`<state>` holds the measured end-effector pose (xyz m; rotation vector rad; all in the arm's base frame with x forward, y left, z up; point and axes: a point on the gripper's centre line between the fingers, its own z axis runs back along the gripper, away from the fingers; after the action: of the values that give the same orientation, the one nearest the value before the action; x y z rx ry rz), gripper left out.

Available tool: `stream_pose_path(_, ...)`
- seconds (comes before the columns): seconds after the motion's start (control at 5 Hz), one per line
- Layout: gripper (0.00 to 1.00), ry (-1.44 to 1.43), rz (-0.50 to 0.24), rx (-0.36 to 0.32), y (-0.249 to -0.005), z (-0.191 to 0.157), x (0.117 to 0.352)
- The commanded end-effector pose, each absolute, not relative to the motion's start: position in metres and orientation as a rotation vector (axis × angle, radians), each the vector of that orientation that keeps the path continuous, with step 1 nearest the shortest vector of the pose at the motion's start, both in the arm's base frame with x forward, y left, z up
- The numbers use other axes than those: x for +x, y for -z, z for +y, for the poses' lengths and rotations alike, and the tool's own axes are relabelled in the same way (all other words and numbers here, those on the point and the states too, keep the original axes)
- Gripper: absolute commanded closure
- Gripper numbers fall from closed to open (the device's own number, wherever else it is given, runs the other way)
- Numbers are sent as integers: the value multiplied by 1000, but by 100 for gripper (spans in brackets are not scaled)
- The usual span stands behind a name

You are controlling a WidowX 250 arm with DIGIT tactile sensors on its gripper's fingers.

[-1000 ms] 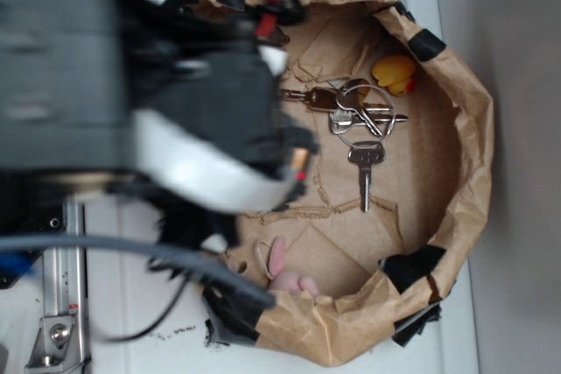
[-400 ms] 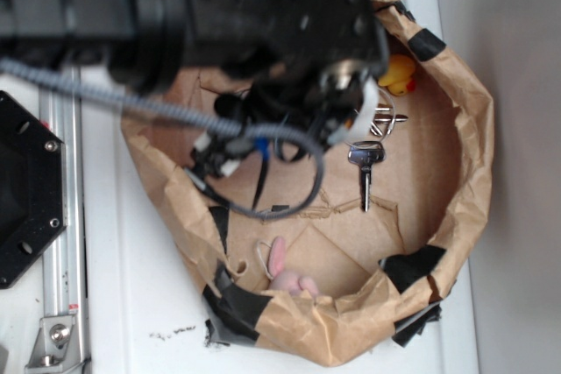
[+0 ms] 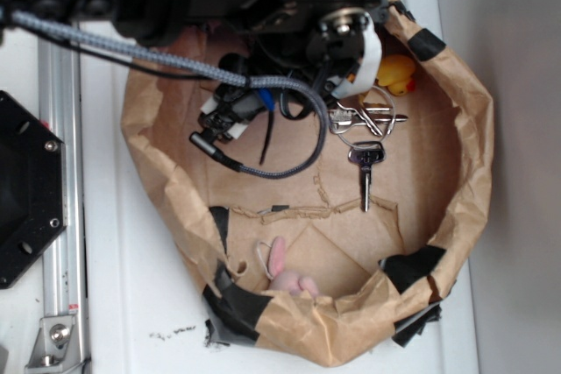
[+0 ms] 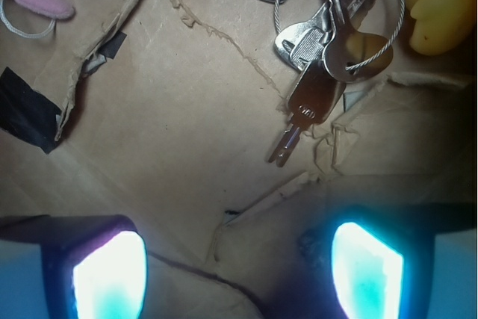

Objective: Grab the rock.

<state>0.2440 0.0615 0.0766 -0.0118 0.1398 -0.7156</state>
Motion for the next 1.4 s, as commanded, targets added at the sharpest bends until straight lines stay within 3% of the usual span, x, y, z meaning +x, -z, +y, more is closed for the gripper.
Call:
stream_pose_path(0.0,0,692,86,25,-91,60,241)
stream_pose_path(0.4,0,687,61,231,-71,77,250)
stream_pose_path(0.6,0,722,84,186,-63,80,252)
stream_pose_path(1.2,0,719,111,138,-61,100,254)
